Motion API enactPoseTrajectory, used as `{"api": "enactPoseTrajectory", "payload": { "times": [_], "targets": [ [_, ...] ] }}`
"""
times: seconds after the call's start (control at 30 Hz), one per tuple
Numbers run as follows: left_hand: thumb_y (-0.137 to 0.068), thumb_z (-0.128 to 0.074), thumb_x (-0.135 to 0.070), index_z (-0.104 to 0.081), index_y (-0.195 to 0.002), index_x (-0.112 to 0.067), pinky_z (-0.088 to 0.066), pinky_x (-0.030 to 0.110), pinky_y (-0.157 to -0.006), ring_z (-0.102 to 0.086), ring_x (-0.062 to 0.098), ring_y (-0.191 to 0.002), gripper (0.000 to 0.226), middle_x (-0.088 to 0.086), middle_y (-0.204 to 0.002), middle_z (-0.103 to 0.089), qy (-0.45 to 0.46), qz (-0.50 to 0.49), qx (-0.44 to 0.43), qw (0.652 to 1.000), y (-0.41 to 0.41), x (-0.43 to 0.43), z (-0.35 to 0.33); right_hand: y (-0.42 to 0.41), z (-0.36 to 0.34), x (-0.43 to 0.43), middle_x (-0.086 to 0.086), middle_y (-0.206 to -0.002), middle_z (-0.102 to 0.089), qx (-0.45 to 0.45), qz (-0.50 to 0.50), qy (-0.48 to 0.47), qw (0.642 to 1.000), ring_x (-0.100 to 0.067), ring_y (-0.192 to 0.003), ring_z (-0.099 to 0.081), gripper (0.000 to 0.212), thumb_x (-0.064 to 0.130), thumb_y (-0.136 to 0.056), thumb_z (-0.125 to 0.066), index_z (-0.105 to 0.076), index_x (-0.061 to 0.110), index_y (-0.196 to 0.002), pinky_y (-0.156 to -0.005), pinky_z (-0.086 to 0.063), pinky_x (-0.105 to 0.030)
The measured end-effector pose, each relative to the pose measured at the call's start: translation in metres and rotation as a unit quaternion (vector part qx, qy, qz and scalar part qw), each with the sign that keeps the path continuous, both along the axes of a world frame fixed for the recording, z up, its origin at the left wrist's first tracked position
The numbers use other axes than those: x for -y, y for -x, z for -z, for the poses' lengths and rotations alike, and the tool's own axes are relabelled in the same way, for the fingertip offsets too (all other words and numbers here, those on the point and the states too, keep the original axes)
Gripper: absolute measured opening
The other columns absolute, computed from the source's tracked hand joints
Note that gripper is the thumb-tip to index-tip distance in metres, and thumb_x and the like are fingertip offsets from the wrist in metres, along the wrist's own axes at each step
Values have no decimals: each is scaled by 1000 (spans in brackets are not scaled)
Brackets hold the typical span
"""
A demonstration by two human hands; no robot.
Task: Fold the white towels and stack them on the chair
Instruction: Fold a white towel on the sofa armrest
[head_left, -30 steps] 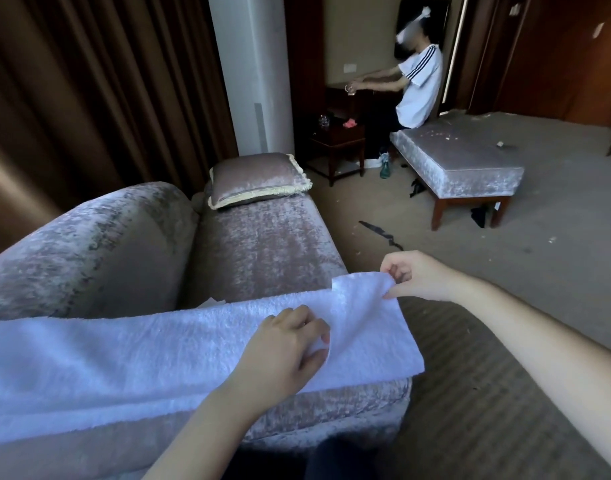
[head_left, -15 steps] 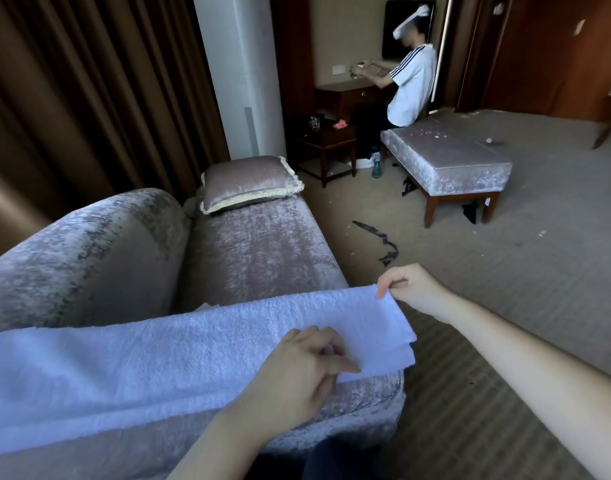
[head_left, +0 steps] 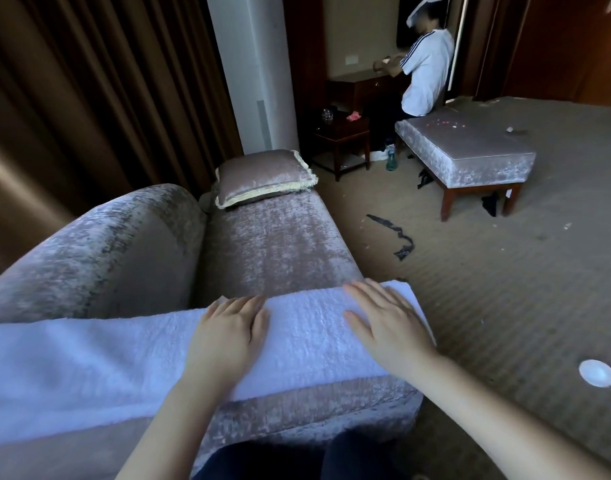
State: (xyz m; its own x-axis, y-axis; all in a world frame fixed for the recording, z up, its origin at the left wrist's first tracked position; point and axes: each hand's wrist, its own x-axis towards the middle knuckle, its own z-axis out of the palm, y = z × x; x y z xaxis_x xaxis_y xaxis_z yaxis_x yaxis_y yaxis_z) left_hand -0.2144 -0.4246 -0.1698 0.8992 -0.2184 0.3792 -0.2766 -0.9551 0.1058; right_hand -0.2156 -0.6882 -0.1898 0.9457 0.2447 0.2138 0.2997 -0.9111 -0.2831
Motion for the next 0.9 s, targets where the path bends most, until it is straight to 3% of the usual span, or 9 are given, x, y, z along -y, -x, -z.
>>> {"api": "enactPoseTrajectory", "payload": {
  "times": [0.13, 0.2, 0.27, 0.33, 0.43, 0.63, 0.77, 0.83, 0.9],
  "targets": [
    [-89, -9, -53, -65, -109, -21, -40, 35, -88, -60, 20, -106, 67, -5, -109, -67, -26, -4, -107, 994, -17, -2, -11, 3, 8, -4, 12, -156, -29, 29, 57, 2, 998, -7, -146, -19, 105, 77, -76, 22, -33, 26, -150, -117, -7, -27],
    [-97, -27, -48, -61, -98, -21, -37, 32, -79, -56, 19, -104, 44, -5, -101, -61, -8, -14, -140, 990, -31, -7, -15, 5, 6, -6, 13, -154, -31, 13, 53, 6, 999, -7, -145, -21, 104, 77, -76, 20, -35, 26, -149, -117, -9, -28],
    [-101, -44, -35, -53, -84, -19, -37, 31, -76, -55, 21, -97, 25, -4, -89, -55, 23, -2, -159, 987, -43, -11, -19, 2, -1, -4, 14, -147, -43, 10, 43, -5, 999, -9, -139, -33, 96, 76, -81, 9, -44, 26, -143, -115, -17, -32],
    [-101, -47, -30, -47, -77, -17, -39, 31, -73, -55, 22, -87, 27, -2, -82, -53, 41, 17, -187, 981, -53, -15, -22, -7, -12, 0, 12, -131, -57, 13, 40, -28, 999, -13, -127, -46, 78, 68, -89, -6, -56, 27, -131, -108, -25, -35],
    [-102, -44, -29, -52, -77, -12, -43, 34, -74, -57, 24, -82, 32, 4, -82, -61, 65, 29, -193, 979, -65, -17, -28, -32, -24, 6, 9, -125, -60, -55, 24, -48, 997, -15, -124, -45, 39, 43, -100, -39, -57, 24, -129, -104, -33, -38],
    [-102, -39, -42, -62, -89, -11, -45, 34, -72, -60, 25, -88, 41, 6, -90, -67, -11, 30, -171, 985, -71, -15, -31, -64, -20, 7, -2, -94, -56, -131, 39, -81, 987, -20, -96, -51, 31, 30, -103, -40, -62, 11, -93, -86, -39, -36],
    [-99, -39, -51, -61, -85, -12, -47, 34, -71, -60, 24, -86, 47, 4, -86, -66, -26, 1, -140, 990, -66, -36, -36, -53, -25, -1, 5, -119, -52, -53, 25, 21, 998, -17, -114, -43, 30, 26, -105, -31, -57, 20, -118, -99, -32, -36],
    [-99, -37, -53, -67, -90, -13, -48, 34, -75, -61, 24, -90, 51, 4, -89, -67, -51, -26, -148, 987, -62, -53, -41, -40, -34, -19, 11, -133, -47, -6, -11, 11, 1000, -12, -127, -37, 33, 31, -105, -32, -51, 23, -131, -105, -25, -31],
    [-100, -35, -53, -65, -77, -15, -47, 33, -74, -60, 25, -87, 53, 2, -79, -64, -61, -53, -166, 983, -58, -75, -42, -26, -41, -44, 13, -144, -40, 6, -61, 8, 998, -8, -136, -30, 40, 39, -104, -32, -44, 25, -140, -110, -17, -27]
  ]
}}
